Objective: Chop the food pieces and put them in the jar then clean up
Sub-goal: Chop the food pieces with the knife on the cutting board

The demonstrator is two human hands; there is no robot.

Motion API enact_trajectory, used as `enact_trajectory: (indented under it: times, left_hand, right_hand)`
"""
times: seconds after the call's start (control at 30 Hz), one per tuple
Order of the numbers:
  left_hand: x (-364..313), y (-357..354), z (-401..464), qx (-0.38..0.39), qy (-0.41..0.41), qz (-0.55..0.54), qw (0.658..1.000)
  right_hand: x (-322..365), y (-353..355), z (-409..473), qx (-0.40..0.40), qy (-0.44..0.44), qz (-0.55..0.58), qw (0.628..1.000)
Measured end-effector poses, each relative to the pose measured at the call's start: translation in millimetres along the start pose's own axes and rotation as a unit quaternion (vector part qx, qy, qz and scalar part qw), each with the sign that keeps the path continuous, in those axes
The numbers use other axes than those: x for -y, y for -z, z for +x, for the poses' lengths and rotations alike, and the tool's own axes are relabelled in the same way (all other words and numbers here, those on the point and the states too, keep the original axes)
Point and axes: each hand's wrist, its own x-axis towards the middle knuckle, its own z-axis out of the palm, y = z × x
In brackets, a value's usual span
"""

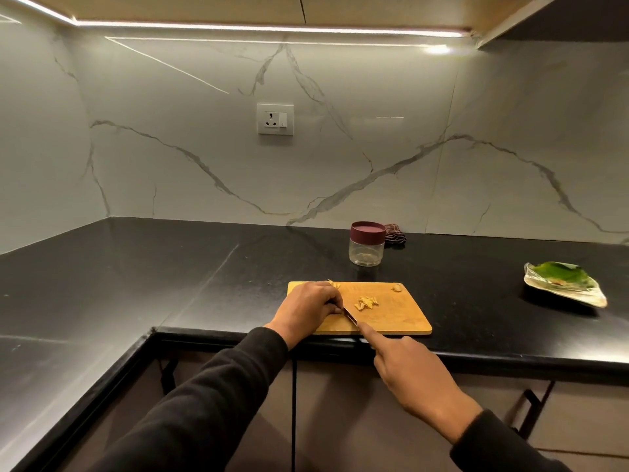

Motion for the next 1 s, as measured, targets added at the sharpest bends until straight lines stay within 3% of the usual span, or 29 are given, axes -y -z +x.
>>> enact_trajectory:
  times: [0.27,0.7,1.0]
  left_hand:
    - [0,1,1,0.014,0.004,0.000,1.000]
    - [6,-2,9,0.117,-0.017,0.045,0.992]
    - [5,-4,4,0.029,0.003,-0.012,1.000]
  right_hand:
    - [-7,4,-6,-0.026,-0.005,-0.119,0.993]
    - [-3,3,-4,-0.009,-0.009,-0.123,0.992]
    - [-16,-2,2,-0.020,-0.024,0.008,0.999]
